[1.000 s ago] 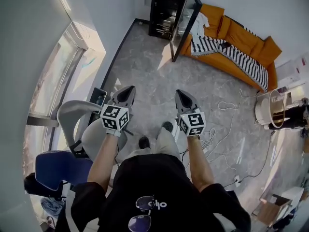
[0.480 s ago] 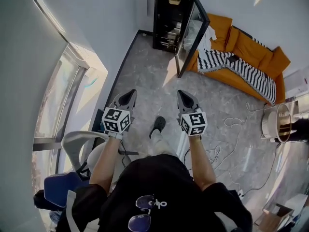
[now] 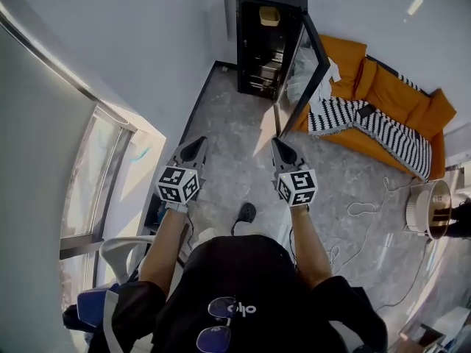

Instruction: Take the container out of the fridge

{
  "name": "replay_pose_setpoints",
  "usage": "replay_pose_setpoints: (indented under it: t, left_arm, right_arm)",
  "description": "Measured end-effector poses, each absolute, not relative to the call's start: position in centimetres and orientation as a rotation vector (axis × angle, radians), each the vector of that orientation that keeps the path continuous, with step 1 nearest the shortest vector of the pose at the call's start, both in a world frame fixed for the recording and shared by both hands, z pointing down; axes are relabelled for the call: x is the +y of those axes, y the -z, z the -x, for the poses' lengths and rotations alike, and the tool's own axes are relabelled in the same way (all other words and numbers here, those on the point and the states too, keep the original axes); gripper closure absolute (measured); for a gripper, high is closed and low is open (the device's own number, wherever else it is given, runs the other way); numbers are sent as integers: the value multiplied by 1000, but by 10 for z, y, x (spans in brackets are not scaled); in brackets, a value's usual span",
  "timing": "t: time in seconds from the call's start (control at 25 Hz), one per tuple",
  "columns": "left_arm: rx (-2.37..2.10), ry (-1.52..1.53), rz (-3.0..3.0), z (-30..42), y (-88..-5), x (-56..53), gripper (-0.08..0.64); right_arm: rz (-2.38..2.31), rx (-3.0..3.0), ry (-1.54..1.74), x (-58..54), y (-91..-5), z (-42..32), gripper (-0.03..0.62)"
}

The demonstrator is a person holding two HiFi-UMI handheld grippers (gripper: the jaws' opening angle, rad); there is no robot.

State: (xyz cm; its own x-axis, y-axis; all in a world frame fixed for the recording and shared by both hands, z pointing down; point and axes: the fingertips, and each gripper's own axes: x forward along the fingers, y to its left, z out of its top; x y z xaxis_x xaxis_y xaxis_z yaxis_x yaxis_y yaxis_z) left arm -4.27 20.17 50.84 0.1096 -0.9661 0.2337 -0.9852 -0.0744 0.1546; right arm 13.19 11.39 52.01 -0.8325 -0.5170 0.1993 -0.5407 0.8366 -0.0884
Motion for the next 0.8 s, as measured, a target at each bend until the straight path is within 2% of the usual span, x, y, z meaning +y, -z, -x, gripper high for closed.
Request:
replay_pose_setpoints:
  t: [0.44,0.8]
  left_arm:
    - [-1900,-124,-2116,80,-517,92,560]
    - [-1812,-81,-2201,135,-516,-43,560]
  right_arm:
    - [-823,-2844,-239,8,-525,-88,584]
    - [-914,-2800,-217,-105,-522,-33,584]
